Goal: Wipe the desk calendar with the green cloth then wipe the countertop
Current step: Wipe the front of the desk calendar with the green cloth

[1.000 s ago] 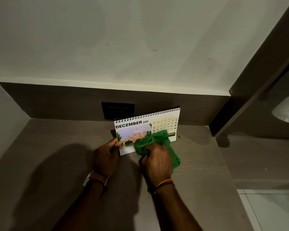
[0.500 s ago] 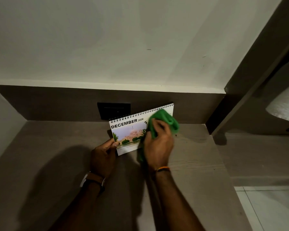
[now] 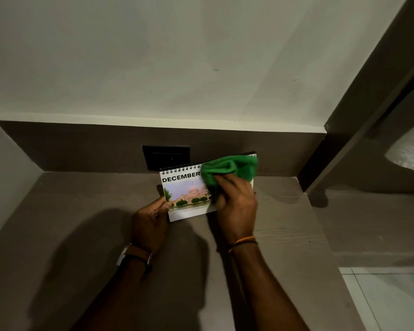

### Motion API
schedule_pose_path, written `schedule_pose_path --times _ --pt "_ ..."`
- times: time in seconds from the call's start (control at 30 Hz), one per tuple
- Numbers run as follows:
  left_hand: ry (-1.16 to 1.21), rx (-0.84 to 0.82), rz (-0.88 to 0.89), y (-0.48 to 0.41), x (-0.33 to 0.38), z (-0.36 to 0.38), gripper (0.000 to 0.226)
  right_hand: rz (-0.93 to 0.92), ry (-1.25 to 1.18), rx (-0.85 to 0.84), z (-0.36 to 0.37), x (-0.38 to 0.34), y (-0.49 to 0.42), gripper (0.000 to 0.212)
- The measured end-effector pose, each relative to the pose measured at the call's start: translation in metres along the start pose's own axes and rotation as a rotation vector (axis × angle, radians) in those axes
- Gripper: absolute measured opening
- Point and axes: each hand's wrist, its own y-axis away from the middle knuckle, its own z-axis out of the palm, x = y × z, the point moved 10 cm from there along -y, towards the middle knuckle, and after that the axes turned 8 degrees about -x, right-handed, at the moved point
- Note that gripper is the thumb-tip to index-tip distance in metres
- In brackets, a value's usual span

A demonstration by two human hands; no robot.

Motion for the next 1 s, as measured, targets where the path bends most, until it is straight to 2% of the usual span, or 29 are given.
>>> schedule_pose_path --times 0.1,0.2,0.4,0.47,0.57,0.63,0.7,0.83,0.87,0.93,1.0 --pt "-0.026 0.006 0.01 0.001 0.005 -0.003 0.015 0.216 -0.1 0.168 -0.029 0.044 -0.006 0.047" --pt "-0.025 0.01 -0.011 0.0 0.006 -0.004 0.016 0.281 -0.104 0.133 -0.016 0.042 0.002 0.046" --pt "-0.03 0.018 0.019 0.0 0.009 -0.005 0.014 0.213 -0.141 -0.115 0.042 0.01 0.038 0.043" --pt "0.006 0.047 0.003 0.001 0.005 -0.007 0.017 0.118 -0.117 -0.256 0.058 -0.006 0.045 0.039" --pt "-0.008 0.038 0.054 0.003 0.007 -0.006 0.027 -0.078 0.035 -0.498 0.078 -0.032 0.056 0.037" --pt "0.009 0.04 0.027 0.002 0.004 -0.006 0.023 -0.084 0.17 -0.596 0.082 -0.025 0.059 0.033" --pt "0.009 0.035 -0.002 0.001 0.003 -0.005 0.019 0.023 0.294 -0.606 0.066 -0.004 0.062 0.025" --pt "-0.034 0.021 0.022 0.001 0.008 -0.005 0.019 0.306 0.392 -0.409 -0.008 0.036 0.082 0.024" --pt "-0.039 0.018 0.024 0.001 0.009 -0.006 0.02 0.36 0.424 -0.446 -0.014 0.043 0.091 0.03" --pt "-0.029 0.015 0.019 0.001 0.009 -0.006 0.02 0.505 0.519 -0.645 -0.013 0.055 0.111 0.049" --pt "-0.011 0.038 0.017 0.002 0.011 -0.008 0.019 0.621 0.486 -0.774 -0.009 0.054 0.127 0.066"
